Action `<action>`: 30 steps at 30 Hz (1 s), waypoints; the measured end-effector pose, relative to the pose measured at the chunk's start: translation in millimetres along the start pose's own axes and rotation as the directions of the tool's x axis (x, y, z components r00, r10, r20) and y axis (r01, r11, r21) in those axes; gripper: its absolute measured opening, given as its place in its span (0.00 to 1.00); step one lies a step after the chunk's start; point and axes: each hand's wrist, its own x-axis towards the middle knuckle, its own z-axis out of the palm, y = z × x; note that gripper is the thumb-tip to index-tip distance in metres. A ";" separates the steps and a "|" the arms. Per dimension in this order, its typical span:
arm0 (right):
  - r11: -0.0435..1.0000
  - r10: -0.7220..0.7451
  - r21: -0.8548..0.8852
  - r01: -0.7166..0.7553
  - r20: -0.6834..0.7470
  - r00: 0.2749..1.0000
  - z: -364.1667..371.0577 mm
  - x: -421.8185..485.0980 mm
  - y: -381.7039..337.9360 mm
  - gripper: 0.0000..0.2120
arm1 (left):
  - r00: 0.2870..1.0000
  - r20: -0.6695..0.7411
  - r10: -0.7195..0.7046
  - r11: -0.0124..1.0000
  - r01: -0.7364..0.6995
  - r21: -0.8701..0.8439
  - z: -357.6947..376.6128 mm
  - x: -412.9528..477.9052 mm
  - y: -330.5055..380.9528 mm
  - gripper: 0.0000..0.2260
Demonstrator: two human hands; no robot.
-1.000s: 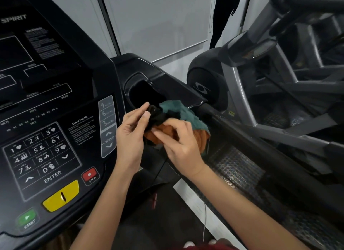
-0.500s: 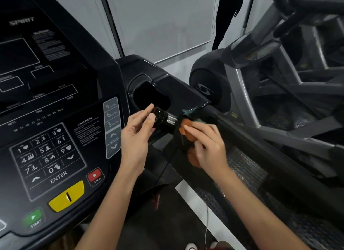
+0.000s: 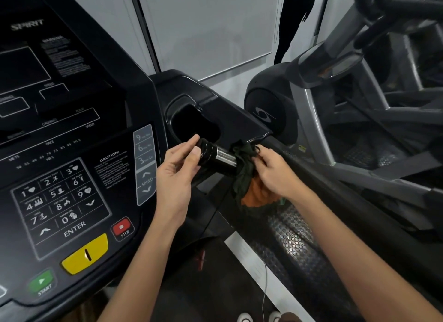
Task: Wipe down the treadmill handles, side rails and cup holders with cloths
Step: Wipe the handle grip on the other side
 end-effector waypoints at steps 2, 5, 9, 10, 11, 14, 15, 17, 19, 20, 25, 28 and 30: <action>0.998 -0.033 -0.048 0.031 -0.032 0.999 0.9 -6.7 -3.0 0.13 | 1.000 0.002 0.005 1.000 -0.005 0.003 0.0 -0.6 0.3 0.10; 0.996 -0.084 -0.004 0.084 -0.091 0.992 4.9 -8.0 -19.1 0.13 | 1.000 0.018 0.016 0.999 -0.017 0.035 -0.2 -1.7 1.1 0.10; 0.980 -0.062 0.178 0.085 -0.130 0.990 7.8 -2.9 -49.1 0.12 | 0.998 0.050 -0.025 1.000 0.026 -0.017 -4.0 -6.2 2.3 0.20; 0.969 -0.030 0.241 0.060 -0.127 0.991 7.5 -1.5 -54.4 0.11 | 0.997 0.063 -0.038 0.999 0.038 -0.005 -5.9 -8.4 4.0 0.23; 0.946 -0.001 0.322 0.038 -0.114 0.994 6.6 -0.9 -58.3 0.11 | 0.996 0.077 -0.041 0.998 0.037 0.056 -7.4 -11.2 6.1 0.28; 0.828 0.091 0.558 -0.053 -0.041 0.995 0.8 -4.7 -62.7 0.11 | 0.995 0.103 -0.011 0.940 -0.025 0.341 -10.2 -16.9 13.8 0.38; 0.794 0.127 0.601 -0.095 -0.011 0.992 -0.8 -5.9 -61.4 0.11 | 0.996 0.093 -0.002 0.917 -0.036 0.398 -11.6 -16.3 16.5 0.38; 0.764 0.151 0.628 -0.146 0.046 0.987 -2.7 -9.0 -57.8 0.11 | 0.999 0.053 -0.007 0.896 -0.017 0.444 -17.3 -12.1 24.7 0.32; 0.744 0.123 0.653 -0.143 0.076 0.989 -5.6 -13.0 -55.8 0.10 | 1.000 -0.011 0.011 0.877 -0.005 0.480 -27.7 -4.4 35.7 0.21; 0.722 0.108 0.679 -0.132 0.077 0.991 -7.5 -14.7 -54.8 0.09 | 0.998 -0.031 0.048 0.854 -0.025 0.520 -33.7 0.9 41.5 0.17; 0.687 0.114 0.719 -0.107 0.039 0.993 -15.2 -20.2 -48.7 0.09 | 0.931 -0.051 0.361 0.654 -0.214 0.726 -31.2 33.5 64.9 0.10; 0.740 0.202 0.662 -0.113 -0.058 0.978 -11.8 -17.8 -36.2 0.11 | 0.892 -0.095 0.442 0.620 -0.227 0.751 -8.2 57.8 65.2 0.08; 0.798 0.215 0.591 -0.118 -0.095 0.972 -7.9 -17.0 -28.6 0.13 | 0.934 -0.083 0.349 0.697 -0.199 0.689 3.9 68.8 56.1 0.05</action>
